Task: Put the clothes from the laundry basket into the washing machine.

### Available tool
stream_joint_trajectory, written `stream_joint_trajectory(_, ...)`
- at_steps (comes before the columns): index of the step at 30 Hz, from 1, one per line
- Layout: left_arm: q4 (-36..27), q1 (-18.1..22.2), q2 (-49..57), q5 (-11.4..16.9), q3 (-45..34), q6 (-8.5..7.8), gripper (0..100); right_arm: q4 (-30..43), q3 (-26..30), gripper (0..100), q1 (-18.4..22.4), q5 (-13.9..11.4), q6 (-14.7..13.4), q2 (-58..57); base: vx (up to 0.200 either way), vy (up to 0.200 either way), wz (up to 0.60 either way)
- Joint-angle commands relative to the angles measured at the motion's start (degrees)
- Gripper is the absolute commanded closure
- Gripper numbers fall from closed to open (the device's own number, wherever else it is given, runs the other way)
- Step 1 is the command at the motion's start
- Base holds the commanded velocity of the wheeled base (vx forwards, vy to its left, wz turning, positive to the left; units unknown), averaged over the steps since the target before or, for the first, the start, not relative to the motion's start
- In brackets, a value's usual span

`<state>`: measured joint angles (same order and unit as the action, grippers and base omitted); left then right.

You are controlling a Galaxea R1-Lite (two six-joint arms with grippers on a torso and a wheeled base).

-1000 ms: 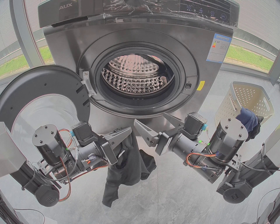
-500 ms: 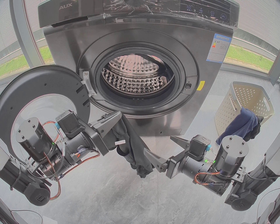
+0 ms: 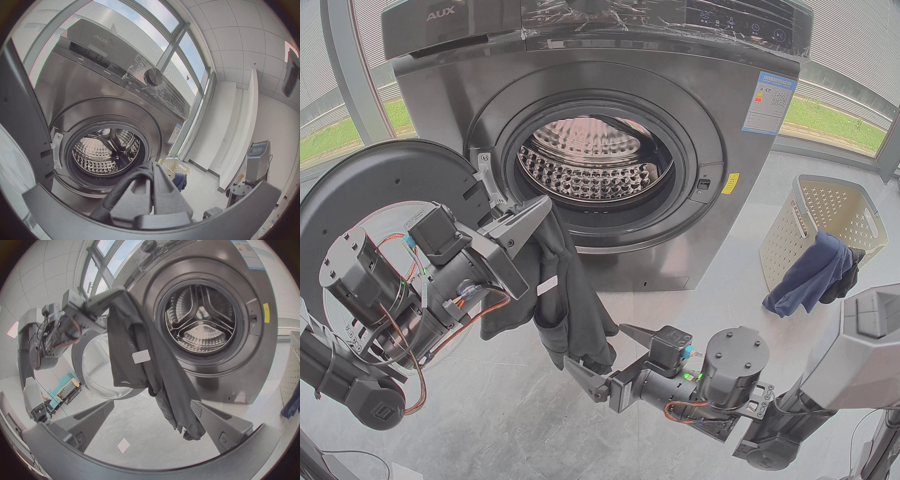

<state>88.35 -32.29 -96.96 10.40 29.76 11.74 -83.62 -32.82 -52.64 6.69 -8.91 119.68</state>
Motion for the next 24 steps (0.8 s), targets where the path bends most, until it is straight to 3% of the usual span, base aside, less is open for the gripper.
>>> stream_joint_trajectory(1, 0.07, 0.04, -0.42, -0.12, 0.48, 0.13, 100, -0.23, -3.39, 0, -1.33, -0.1, 0.03, 5.48, 0.0, 0.0, 0.0)
stream_joint_trajectory(8, 0.07, -0.05, -0.68, -0.2, 0.3, -0.05, 100, -2.78, -11.48, 0, -0.45, -1.16, 0.03, 12.42, 0.0, 0.0, 0.0)
stream_joint_trajectory(18, 0.07, 0.12, -0.51, -0.2, 0.57, 0.13, 100, -1.73, -14.47, 0, -0.36, -1.68, 0.12, 14.45, 0.0, 0.0, 0.0)
stream_joint_trajectory(24, 0.07, 0.21, -0.33, -0.2, 0.57, 0.13, 100, 0.21, -19.48, 0, 0.17, -2.39, 0.21, 17.7, 0.0, 0.0, 0.0)
